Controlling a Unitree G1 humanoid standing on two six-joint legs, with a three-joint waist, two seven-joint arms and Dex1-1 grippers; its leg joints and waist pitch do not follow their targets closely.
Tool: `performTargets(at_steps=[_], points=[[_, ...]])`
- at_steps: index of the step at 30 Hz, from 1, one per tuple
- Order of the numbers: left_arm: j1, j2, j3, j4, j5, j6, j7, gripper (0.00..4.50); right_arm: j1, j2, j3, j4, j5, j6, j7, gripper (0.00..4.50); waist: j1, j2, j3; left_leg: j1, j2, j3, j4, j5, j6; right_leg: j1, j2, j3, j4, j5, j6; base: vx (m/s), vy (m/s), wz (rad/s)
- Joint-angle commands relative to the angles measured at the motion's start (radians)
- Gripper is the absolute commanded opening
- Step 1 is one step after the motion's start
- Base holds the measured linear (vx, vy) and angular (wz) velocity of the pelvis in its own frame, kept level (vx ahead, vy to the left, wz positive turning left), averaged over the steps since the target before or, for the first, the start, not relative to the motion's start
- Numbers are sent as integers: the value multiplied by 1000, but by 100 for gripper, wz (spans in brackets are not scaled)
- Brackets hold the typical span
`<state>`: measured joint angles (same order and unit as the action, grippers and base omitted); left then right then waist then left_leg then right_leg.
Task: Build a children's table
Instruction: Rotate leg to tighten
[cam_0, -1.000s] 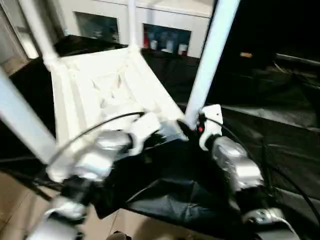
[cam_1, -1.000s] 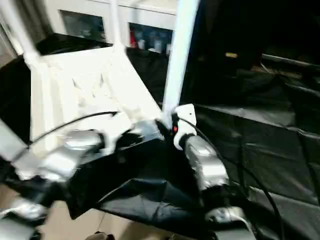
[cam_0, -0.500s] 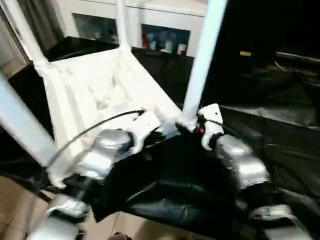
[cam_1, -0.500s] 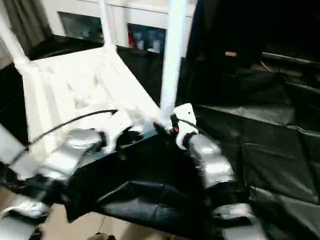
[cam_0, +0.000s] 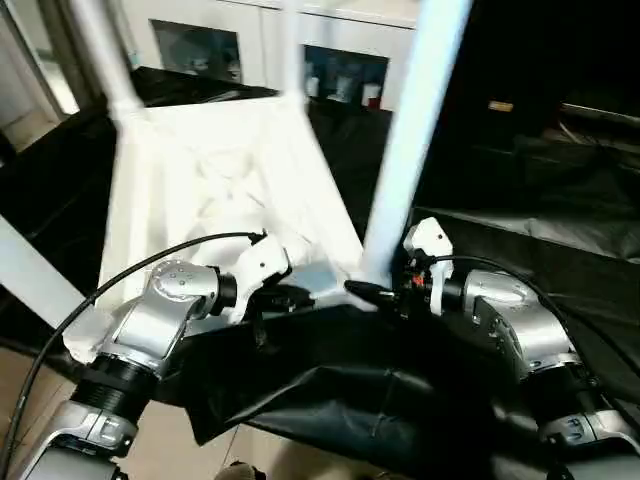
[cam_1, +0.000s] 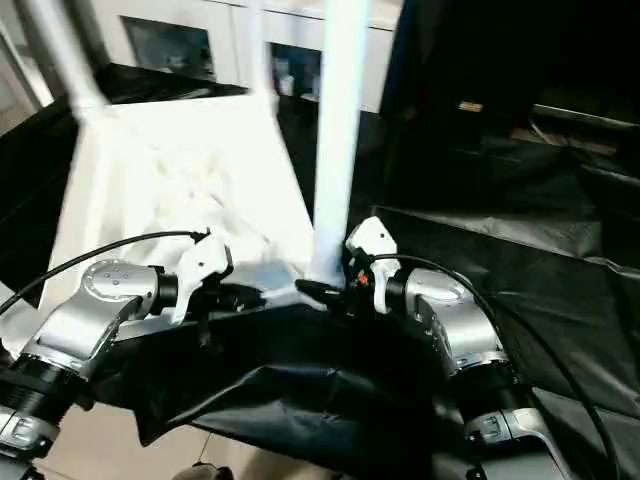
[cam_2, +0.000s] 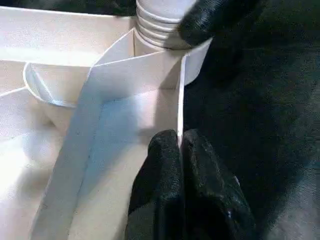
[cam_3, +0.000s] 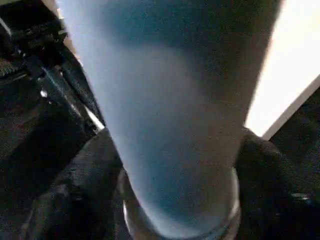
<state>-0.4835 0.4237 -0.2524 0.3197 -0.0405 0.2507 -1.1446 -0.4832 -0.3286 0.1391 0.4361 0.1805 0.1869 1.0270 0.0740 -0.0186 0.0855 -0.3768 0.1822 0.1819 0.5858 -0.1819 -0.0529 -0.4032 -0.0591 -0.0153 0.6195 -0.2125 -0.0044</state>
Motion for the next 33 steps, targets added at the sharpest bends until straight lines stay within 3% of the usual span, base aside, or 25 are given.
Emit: performTargets(at_steps=[1,3,4,7,8,10,13,16,18,19,21,23,24,27,31,33], points=[[13,-10,-10,-11,-32,-3,-16,0,-5,-8,14,-9,10,-3,33,316,2,-5,-69,15,45,-9,-60,-85,94,52,-72,33,-53,34,-294,0,0,0],[16,-7,-10,-13,-35,0,-19,0,-2,-8,17,-16,16,6,46,289,5,-4,-68,16,45,-8,-60,-88,89,50,-72,34,-54,22,-288,0,0,0],[14,-10,-7,-4,-35,-1,-14,0,7,-6,21,-29,22,21,57,289,6,4,-69,17,45,-10,-60,-84,85,51,-72,34,-53,28,-288,0,0,0],[9,-20,-3,8,-30,-5,4,0,16,2,21,-32,18,23,41,274,7,0,-70,16,45,-9,-59,-81,82,52,-71,34,-52,47,-290,0,0,0],[3,-30,0,21,-19,-11,28,0,24,15,19,-31,11,21,12,273,8,3,-70,17,45,-9,-59,-78,81,50,-70,34,-52,57,-290,0,0,0],[-25,-66,10,75,26,-25,140,0,38,66,3,-6,-28,-4,-120,272,8,2,-68,16,44,-9,-60,-93,75,50,-71,34,-56,37,-286,0,0,0],[-36,-77,15,93,40,-24,179,0,37,85,-4,9,-39,-8,-175,270,8,4,-65,22,43,-10,-66,-164,33,47,-74,37,-70,-102,-259,0,0,0],[-85,-148,28,161,75,-1,332,0,24,193,-55,82,-69,23,-435,270,3,10,-56,26,42,-12,-76,-233,-13,35,-75,40,-86,-259,-217,0,0,0],[-95,-165,30,175,82,3,363,0,21,218,-64,97,-73,32,-489,269,4,8,-60,26,42,-16,-78,-240,-26,39,-76,39,-87,-299,-195,0,0,0],[-95,-165,30,175,82,3,363,0,21,218,-64,97,-73,32,-489,269,6,10,-59,27,43,-16,-79,-243,-25,36,-77,40,-89,-297,-190,0,0,0],[-133,-255,49,206,89,32,483,0,-5,332,-56,153,-110,37,-654,269,3,9,-61,24,40,-16,-79,-237,-26,34,-75,41,-88,-290,-184,0,0,0],[-140,-271,50,210,91,37,503,0,-10,354,-46,161,-120,32,-675,269,6,9,-64,27,40,-16,-78,-237,-27,34,-76,41,-90,-294,-177,0,0,0],[-141,-283,45,207,91,35,501,0,-14,372,-31,162,-122,17,-664,325,5,3,-62,23,40,-15,-78,-235,-17,34,-75,41,-92,-284,-175,0,0,0],[-133,-285,32,190,88,21,468,0,-18,389,-23,150,-103,6,-612,347,9,4,-66,17,40,-16,-77,-202,0,38,-76,40,-85,-231,-170,0,0,0],[-88,-225,1,133,69,-2,330,0,-20,328,-14,101,-73,6,-483,377,9,6,-69,11,40,-17,-76,-183,16,44,-76,39,-79,-189,-174,0,0,0],[-75,-198,-11,121,69,-8,280,0,-17,292,-3,79,-62,12,-410,377,6,7,-72,10,40,-16,-72,-145,30,47,-72,37,-71,-103,-190,0,0,0]])
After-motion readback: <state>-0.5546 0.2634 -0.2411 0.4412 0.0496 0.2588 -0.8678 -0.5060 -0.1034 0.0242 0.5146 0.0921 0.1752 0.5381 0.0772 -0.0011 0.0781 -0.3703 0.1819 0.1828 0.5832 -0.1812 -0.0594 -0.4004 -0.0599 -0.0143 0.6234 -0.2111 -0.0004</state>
